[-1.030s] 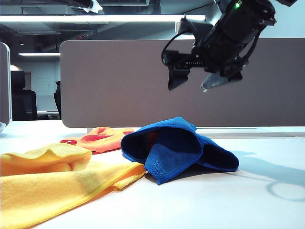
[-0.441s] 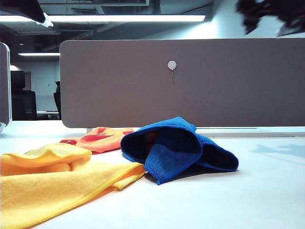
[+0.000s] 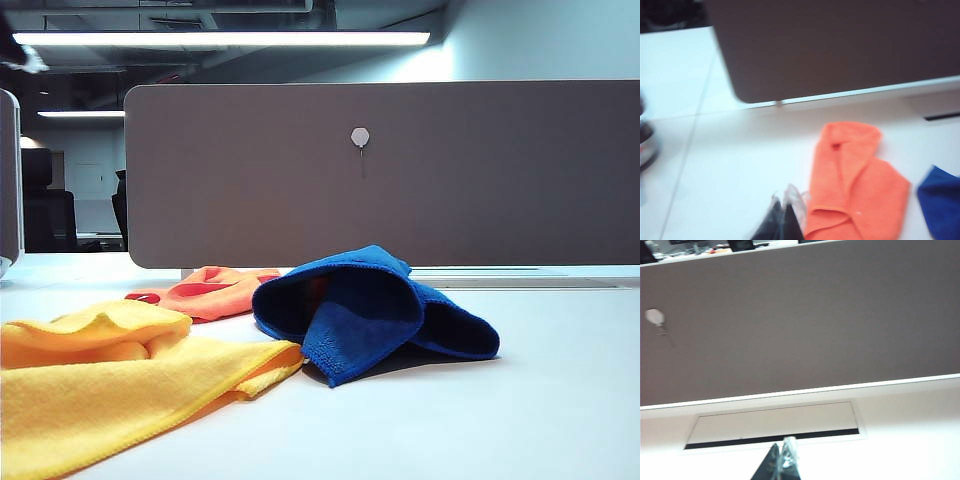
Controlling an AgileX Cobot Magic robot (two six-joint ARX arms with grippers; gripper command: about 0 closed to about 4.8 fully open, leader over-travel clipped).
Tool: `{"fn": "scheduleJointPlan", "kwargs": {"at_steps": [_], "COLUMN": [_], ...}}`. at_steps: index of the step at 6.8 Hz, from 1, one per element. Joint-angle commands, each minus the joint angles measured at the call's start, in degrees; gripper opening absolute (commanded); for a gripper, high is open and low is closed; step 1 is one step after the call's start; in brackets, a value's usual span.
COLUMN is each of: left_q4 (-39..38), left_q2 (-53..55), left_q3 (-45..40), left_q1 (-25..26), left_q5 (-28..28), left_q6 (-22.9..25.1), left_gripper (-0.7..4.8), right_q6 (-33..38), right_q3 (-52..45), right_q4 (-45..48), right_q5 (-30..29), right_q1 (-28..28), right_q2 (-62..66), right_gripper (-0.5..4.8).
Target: Pick up a rag that is the same color as the top surface of the Rubik's Cube and cover the cube with it.
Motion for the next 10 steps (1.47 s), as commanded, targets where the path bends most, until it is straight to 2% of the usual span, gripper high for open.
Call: {"fn": "scheduleJointPlan", "kwargs": {"at_steps": [1,2,4,5,6,7,8,10], "left_q4": [-0.04,0.46,1.92,2.49,2.45,-0.44,-2.43,-6.47], "left_q2": [-0.17,-0.55,-1.64,-4.37,-8.44,-15.19,-18.29,-30.47], "left_q3": [-1.7,-4.11,-7.28,-9.25,-9.73,-10.01,-10.97,-16.46], "left_q1": [8.87,8.83,8.79,8.76,8.76,8.76,8.76,8.76], "left_q5": [10.19,10.19,10.14,10.16,9.88,9.9,9.92,9.94], "left_q6": [-1.97,-1.97,-1.97,-2.12,-3.26,-3.23,-3.23,-3.76], "left_gripper": [-0.05,-0.05,-0.05,-0.05,-0.06,-0.05,-0.05,-0.05], "right_q6": [-0.66,-0.61,-0.59,-0.59,-0.59,-0.68,-0.9,-5.77], "right_q3": [-9.05,-15.43,-22.16,-26.34,-28.13,-30.56,-32.37,-36.2], "right_q4": [1.27,1.25,1.25,0.92,-1.33,-3.89,-3.96,-4.07], "right_q5": [-5.4,-5.51,-6.78,-6.58,-1.68,5.03,8.41,9.16], "right_q1": [-0.57,-0.28,-0.11,2.6,8.63,16.98,19.34,20.92], "right_q2": [-11.56,-18.43,-27.65,-35.89,-41.2,-44.63,-46.53,-53.72], "right_gripper": [-0.05,-0.05,-0.05,-0.05,-0.05,-0.05,-0.05,-0.05]}}
